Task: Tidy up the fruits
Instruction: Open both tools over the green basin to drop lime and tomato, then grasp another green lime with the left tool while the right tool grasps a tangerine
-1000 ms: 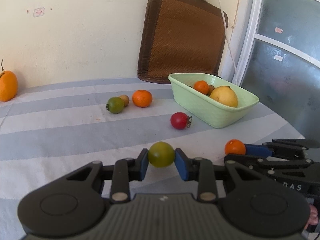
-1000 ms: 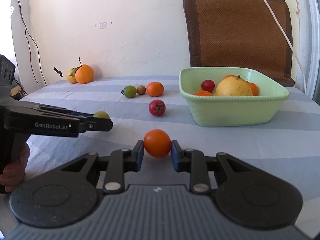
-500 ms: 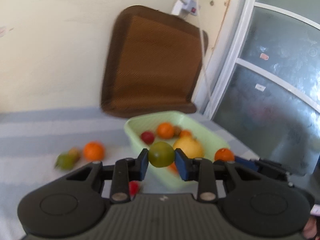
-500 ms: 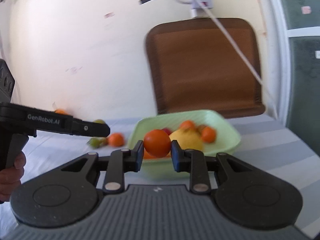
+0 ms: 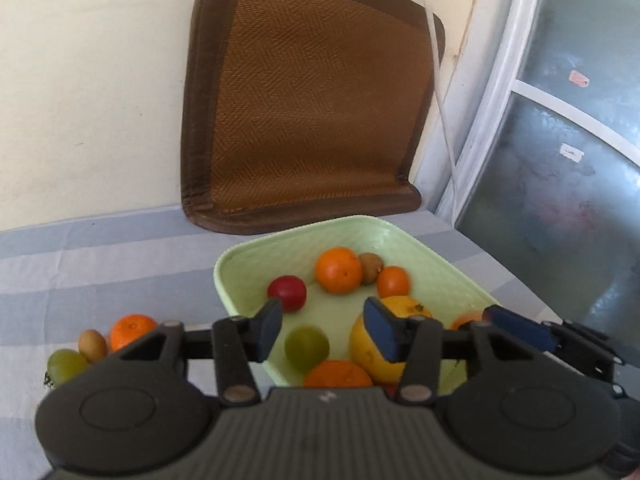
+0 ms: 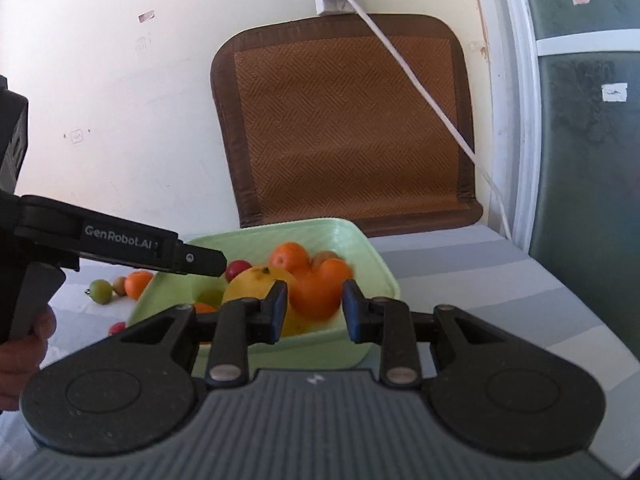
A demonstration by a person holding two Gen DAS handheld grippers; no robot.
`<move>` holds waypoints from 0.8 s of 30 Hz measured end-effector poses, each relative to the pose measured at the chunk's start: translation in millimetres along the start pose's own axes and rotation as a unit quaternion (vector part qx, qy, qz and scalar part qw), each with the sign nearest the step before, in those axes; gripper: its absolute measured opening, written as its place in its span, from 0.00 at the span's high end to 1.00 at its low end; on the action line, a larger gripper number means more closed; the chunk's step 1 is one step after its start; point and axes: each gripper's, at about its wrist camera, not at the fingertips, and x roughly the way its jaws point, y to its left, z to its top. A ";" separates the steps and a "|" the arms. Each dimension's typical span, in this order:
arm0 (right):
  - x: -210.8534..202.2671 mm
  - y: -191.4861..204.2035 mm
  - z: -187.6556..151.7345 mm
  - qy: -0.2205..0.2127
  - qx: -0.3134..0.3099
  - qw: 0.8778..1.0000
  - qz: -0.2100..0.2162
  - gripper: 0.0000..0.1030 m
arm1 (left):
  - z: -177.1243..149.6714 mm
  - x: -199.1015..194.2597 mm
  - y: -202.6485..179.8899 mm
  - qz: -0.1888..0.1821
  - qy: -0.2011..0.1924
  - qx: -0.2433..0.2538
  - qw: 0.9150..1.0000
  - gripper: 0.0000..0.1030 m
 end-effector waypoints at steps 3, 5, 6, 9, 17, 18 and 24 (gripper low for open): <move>-8.8 2.0 0.1 -0.016 0.009 1.000 -0.007 0.48 | -1.4 -17.1 -0.1 -0.005 -0.017 0.006 1.000 0.51; -16.6 5.4 1.0 -0.028 0.016 0.999 -0.004 0.48 | -5.1 -35.8 1.5 0.000 -0.040 0.014 0.999 0.48; -20.1 7.7 1.9 -0.034 0.019 0.999 -0.002 0.48 | -8.5 -46.3 4.0 0.001 -0.050 0.014 0.999 0.47; -32.7 19.1 2.5 -0.052 0.022 0.998 0.011 0.48 | -24.0 -79.6 21.0 0.008 -0.072 0.008 0.997 0.47; -41.4 71.5 -8.2 -0.047 -0.021 0.996 0.067 0.53 | -75.4 -132.3 100.6 0.131 -0.071 -0.024 0.988 0.47; -39.1 79.7 -9.4 -0.041 -0.030 0.996 0.074 0.55 | -79.7 -132.8 108.0 0.146 -0.066 -0.028 0.987 0.48; -13.4 123.3 -5.1 0.002 -0.089 0.990 0.112 0.63 | -93.0 -131.4 126.0 0.158 -0.065 -0.044 0.984 0.48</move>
